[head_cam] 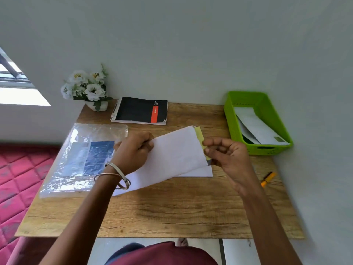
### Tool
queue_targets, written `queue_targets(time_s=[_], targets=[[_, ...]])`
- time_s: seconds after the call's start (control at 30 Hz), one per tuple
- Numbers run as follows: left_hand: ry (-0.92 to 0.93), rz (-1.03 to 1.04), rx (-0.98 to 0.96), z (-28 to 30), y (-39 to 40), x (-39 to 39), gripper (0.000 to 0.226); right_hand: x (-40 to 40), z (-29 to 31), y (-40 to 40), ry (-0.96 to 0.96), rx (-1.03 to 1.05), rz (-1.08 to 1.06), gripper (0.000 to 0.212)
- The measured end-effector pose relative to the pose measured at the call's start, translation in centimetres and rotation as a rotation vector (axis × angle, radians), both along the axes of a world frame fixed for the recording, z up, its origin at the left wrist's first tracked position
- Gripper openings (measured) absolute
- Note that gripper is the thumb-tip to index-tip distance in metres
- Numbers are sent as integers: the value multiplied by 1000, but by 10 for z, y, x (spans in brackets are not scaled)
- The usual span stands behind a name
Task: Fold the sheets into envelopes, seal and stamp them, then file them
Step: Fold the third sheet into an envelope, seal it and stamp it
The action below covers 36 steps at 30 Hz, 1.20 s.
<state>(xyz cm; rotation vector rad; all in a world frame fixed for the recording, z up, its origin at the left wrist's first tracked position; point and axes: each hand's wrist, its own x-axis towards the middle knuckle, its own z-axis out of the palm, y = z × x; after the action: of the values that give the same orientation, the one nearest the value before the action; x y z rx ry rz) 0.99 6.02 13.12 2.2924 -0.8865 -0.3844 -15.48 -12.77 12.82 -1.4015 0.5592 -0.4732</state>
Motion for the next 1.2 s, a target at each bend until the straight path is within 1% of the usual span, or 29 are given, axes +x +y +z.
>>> queue_targets(time_s=[0.1, 0.33, 0.4, 0.5, 0.6, 0.67, 0.73, 0.8, 0.87, 0.93, 1.0, 1.03, 1.07, 1.17, 1.2], targets=[[26, 12, 13, -3, 1, 2, 27, 2, -1, 0, -7, 30, 18, 20], [23, -13, 19, -2, 10, 17, 31, 25, 0, 13, 17, -68, 93, 20], [0, -23, 28, -2, 12, 22, 29, 30, 0, 16, 10, -92, 80, 17], [-74, -31, 47, -1, 14, 26, 23, 36, -1, 20, 7, -74, 80, 17], [-64, -66, 26, -3, 16, 32, 22, 42, -1, 25, 60, -127, 110, 16], [-38, -92, 21, -6, 20, 39, 22, 46, -1, 29, 86, -154, 102, 21], [-17, -114, 13, -8, 22, 45, 23, 49, -2, 31, 110, -171, 106, 30], [-2, -129, 12, -11, 25, 49, 24, 51, -3, 33, 157, -224, 137, 38], [4, -133, 19, -13, 26, 53, 23, 53, -3, 36, 186, -258, 180, 43], [2, -128, 27, -16, 27, 55, 21, 53, -3, 39, 183, -229, 203, 43], [-38, -111, 53, -16, 28, 55, 18, 51, -1, 42, 170, -140, 211, 40], [-73, -110, 81, -15, 28, 55, 21, 49, -1, 43, 168, -98, 212, 40], [-109, -132, 110, -15, 30, 54, 33, 49, -2, 43, 173, -63, 210, 43], [-195, -338, 139, -13, 31, 46, 91, 47, -7, 46, 207, 3, 205, 63], [-251, -405, 156, -15, 30, 43, 105, 47, -8, 47, 223, 6, 214, 67]])
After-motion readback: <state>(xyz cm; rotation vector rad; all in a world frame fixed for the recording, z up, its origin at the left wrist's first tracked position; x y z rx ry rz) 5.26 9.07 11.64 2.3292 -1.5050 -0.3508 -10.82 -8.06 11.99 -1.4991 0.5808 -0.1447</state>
